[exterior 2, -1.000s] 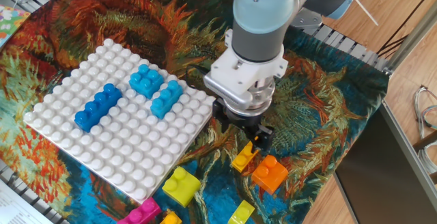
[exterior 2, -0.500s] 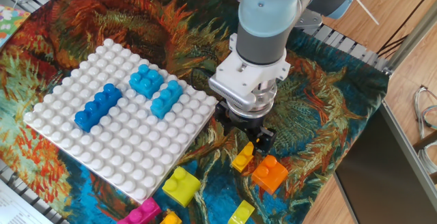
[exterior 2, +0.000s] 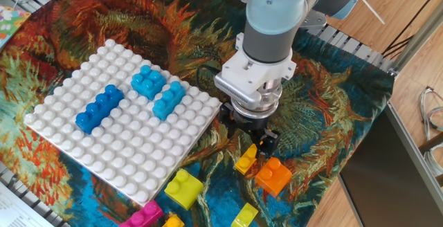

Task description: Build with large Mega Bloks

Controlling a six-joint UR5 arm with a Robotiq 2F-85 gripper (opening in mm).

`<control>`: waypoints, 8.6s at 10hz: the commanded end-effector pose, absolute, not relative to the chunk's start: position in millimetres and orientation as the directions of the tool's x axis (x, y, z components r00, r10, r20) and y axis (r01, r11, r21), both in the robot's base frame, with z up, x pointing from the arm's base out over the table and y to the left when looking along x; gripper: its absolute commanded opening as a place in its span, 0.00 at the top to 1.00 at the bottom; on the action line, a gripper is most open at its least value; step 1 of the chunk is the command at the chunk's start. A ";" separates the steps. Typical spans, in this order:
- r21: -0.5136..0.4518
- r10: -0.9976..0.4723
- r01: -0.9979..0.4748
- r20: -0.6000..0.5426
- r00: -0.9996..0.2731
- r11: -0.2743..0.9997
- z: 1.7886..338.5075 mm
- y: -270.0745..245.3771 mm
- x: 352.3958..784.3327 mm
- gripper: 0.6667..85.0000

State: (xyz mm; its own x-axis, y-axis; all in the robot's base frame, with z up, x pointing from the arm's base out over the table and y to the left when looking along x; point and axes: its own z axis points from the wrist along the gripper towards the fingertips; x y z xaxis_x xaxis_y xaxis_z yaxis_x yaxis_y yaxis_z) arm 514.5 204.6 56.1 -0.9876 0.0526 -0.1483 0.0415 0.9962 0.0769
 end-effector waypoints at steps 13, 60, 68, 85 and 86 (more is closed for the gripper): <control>0.095 0.087 0.077 -0.105 -0.991 0.992 64.4 224.1 502.4 0.17; 0.042 -0.268 -0.274 -0.117 -0.956 0.961 83.1 77.2 503.7 0.99; 0.074 -0.159 -0.169 -0.119 -0.980 0.983 67.4 77.9 513.7 0.99; 0.080 -0.204 -0.212 -0.106 -0.973 0.974 61.6 76.6 507.5 0.99; 0.080 -0.211 -0.220 -0.106 -0.972 0.972 59.6 77.2 508.2 0.99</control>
